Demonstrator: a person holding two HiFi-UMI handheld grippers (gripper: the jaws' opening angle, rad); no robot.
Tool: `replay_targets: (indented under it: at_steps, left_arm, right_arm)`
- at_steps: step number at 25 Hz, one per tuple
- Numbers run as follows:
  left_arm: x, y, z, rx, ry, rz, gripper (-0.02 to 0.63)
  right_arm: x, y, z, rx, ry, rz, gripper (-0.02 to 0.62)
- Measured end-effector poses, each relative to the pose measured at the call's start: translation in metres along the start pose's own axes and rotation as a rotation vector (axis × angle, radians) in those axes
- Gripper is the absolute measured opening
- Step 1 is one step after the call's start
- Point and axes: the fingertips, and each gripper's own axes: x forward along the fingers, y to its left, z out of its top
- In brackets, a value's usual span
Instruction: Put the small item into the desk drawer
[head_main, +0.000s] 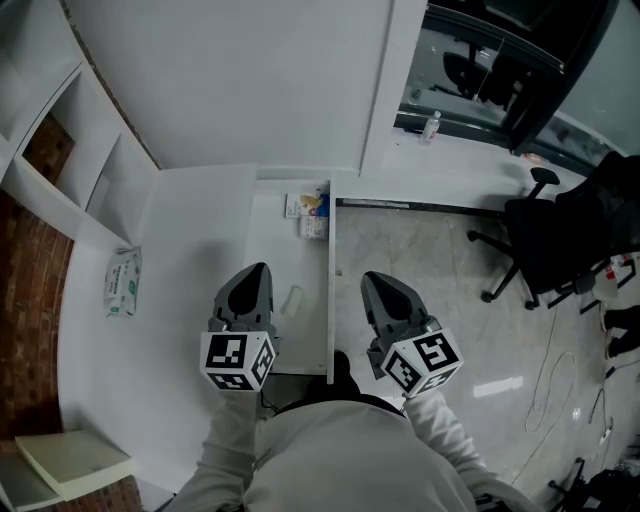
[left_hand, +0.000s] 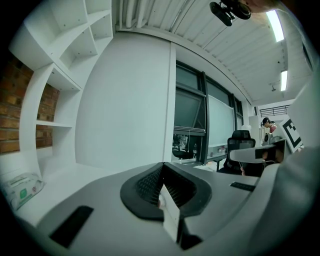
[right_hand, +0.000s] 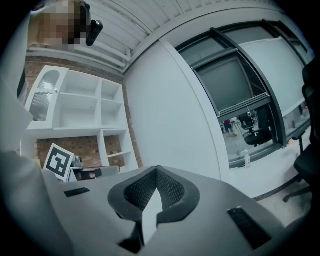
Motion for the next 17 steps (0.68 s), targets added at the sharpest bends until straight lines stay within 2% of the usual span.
replay_targets:
  at_steps: [17]
  left_arm:
    - [0.0024, -0.0002, 0.0013, -0.01, -0.011, -0.004, 0.018]
  right_arm:
    - [-0.0006, -0.0026, -0.0035, -0.002, 0.007, -0.01, 0.026]
